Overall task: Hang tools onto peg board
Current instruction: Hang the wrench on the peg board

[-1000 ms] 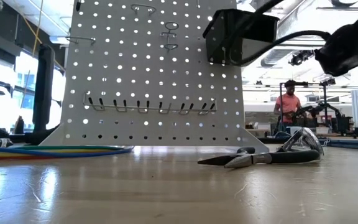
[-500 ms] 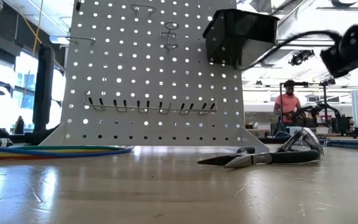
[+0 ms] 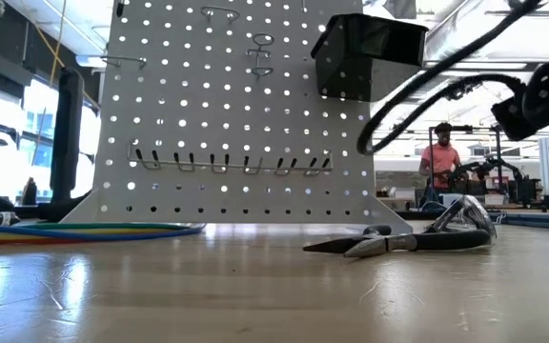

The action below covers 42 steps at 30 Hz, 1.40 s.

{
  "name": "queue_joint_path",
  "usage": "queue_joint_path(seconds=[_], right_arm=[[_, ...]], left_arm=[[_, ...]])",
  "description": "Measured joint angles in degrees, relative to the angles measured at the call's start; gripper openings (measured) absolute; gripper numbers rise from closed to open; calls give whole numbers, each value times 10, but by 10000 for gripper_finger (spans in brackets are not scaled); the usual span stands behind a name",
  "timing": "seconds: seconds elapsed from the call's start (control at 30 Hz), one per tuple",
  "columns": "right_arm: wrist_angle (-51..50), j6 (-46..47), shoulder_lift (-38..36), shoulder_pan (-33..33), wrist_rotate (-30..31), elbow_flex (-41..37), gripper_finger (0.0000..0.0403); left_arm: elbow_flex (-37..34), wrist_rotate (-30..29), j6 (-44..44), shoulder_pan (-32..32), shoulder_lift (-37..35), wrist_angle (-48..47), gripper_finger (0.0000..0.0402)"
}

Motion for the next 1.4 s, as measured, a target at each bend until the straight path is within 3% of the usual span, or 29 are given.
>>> queue_joint_path(seconds=[0.27,0.47,1.0,1.4], right_arm=[[1,-15,25,0,-2,3,129],[-25,-12,28,5,13,3,14],[-123,-21,32,9,54,75,1],[-243,-30,31,18,122,194,2]], left_arm=[[0,0,-1,0,0,1,76],[0,0,-1,0,0,1,76],[0,2,5,0,0,0,76],[0,5,14,0,0,5,76]])
